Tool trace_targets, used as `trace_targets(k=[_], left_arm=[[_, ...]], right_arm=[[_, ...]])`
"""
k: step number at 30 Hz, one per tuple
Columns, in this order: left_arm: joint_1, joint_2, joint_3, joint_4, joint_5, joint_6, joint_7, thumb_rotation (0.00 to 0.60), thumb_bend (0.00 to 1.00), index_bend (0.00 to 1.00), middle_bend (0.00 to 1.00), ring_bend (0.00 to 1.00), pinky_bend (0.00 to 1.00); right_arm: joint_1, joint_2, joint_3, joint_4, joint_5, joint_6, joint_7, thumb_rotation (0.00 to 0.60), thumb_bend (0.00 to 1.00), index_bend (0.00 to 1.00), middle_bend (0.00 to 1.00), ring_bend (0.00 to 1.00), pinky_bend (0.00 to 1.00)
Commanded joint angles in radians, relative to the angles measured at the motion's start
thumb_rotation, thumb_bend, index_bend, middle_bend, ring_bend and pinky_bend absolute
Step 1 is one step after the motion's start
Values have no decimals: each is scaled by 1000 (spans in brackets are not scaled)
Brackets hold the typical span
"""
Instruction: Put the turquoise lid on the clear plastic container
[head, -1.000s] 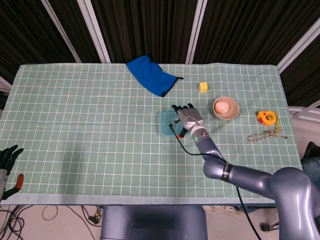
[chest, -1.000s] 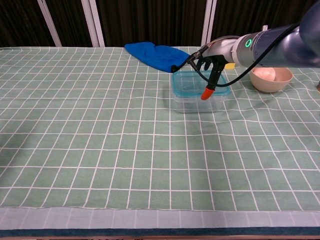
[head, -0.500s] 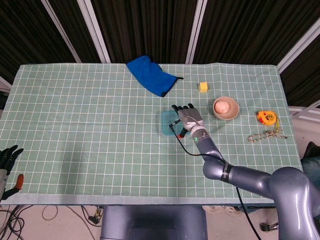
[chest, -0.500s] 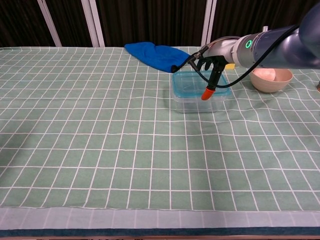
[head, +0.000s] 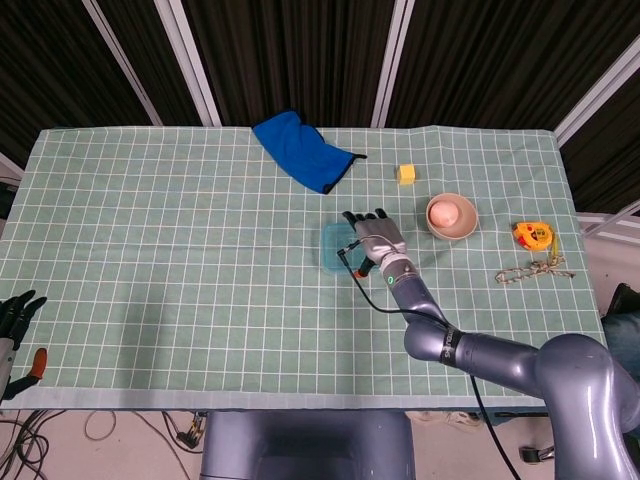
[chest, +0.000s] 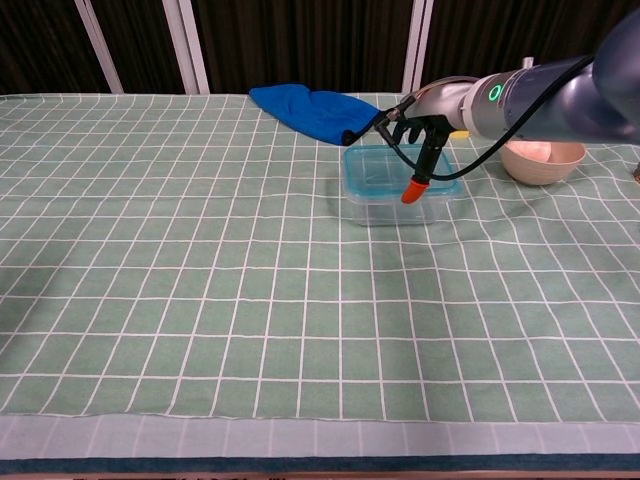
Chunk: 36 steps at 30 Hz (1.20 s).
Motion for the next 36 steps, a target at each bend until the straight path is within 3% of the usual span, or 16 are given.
trace_targets(k=[1,36], left_arm=[[0,0,0,0,-1,-1,0,600,525,89,0,0,0],[-1,2,-1,-3,-8,-8,1,600,525,90,0,0,0]], right_arm=[[1,-1,-1,-2,0,2,0,600,155,78,488,159,0],[13,-26,-8,27,13,2,-12,600,155,78,488,158,0]])
